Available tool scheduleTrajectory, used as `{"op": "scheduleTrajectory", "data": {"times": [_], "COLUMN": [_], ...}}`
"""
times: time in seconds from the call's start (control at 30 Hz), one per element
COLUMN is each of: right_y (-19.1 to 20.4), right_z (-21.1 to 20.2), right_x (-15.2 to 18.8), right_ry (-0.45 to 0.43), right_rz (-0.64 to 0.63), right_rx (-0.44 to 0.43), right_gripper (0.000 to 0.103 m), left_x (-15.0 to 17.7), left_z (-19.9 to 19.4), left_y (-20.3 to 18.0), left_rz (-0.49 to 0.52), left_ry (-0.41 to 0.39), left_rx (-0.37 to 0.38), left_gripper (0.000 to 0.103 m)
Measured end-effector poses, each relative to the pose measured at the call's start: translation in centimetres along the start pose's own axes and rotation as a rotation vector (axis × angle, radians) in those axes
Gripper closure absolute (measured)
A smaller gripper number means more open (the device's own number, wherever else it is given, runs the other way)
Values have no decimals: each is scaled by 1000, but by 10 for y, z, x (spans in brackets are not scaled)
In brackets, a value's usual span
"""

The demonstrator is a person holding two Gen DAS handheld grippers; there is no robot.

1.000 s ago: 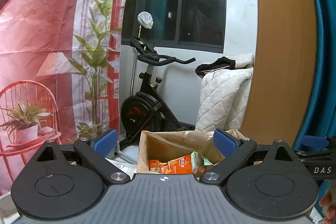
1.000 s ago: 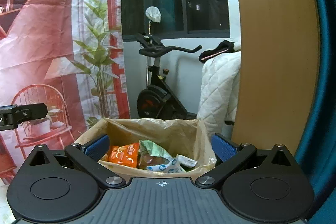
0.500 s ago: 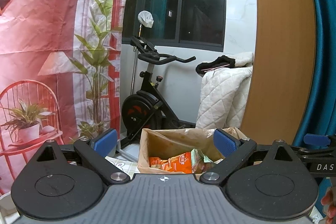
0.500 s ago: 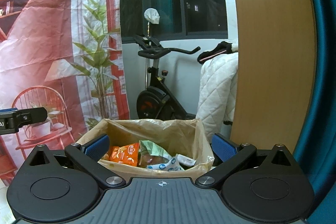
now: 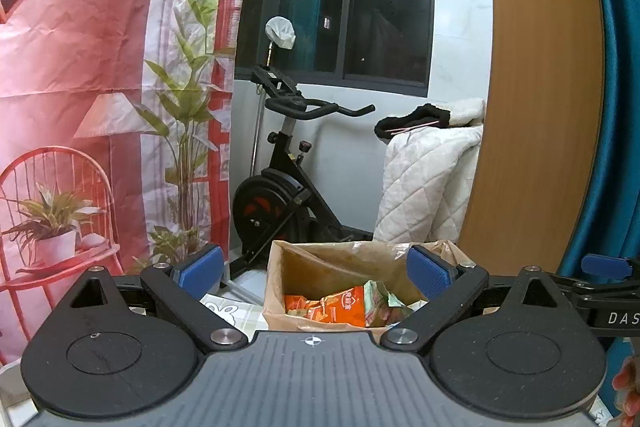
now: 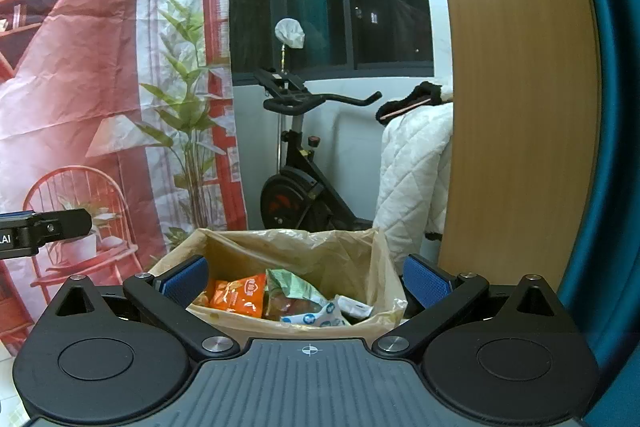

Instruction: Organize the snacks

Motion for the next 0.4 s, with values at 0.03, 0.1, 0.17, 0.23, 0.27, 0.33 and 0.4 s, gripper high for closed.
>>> {"op": "scheduleTrajectory", "data": {"times": [0.03, 0.1, 0.17, 0.23, 0.27, 0.33, 0.4], "right_y": [0, 0, 0, 1, 2, 2, 1], "right_z": [0, 0, 0, -1, -1, -1, -1], "right_x": [0, 0, 0, 2, 2, 2, 2], "right_ry": [0, 1, 4, 8, 8, 7, 7], "right_rz": [0, 1, 1, 2, 2, 2, 2], "right_rx": [0, -3, -6, -3, -3, -3, -1], "right_gripper": [1, 1, 1, 1, 1, 1, 1], "left_x": [0, 1, 1, 2, 2, 3, 4], "left_z": [0, -1, -1, -1, -1, -1, 0], "left_y": [0, 0, 0, -1, -1, -1, 1], "left_rz": [0, -4, -5, -4, -4, -5, -9], "left_ry": [1, 3, 5, 7, 8, 11, 16], "left_rx": [-1, 3, 6, 5, 5, 6, 6], "left_gripper": [4, 4, 4, 4, 4, 4, 4]}}
Point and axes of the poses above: each gripper's, at about its wrist camera, not at the fingertips, and z roughly the way its jaws point, y to its left, x to its underside, the point moved 2 cm from there along z, roughly the way its jaws point, and after that the axes turned 1 degree about -z, right-handed, at the moved point
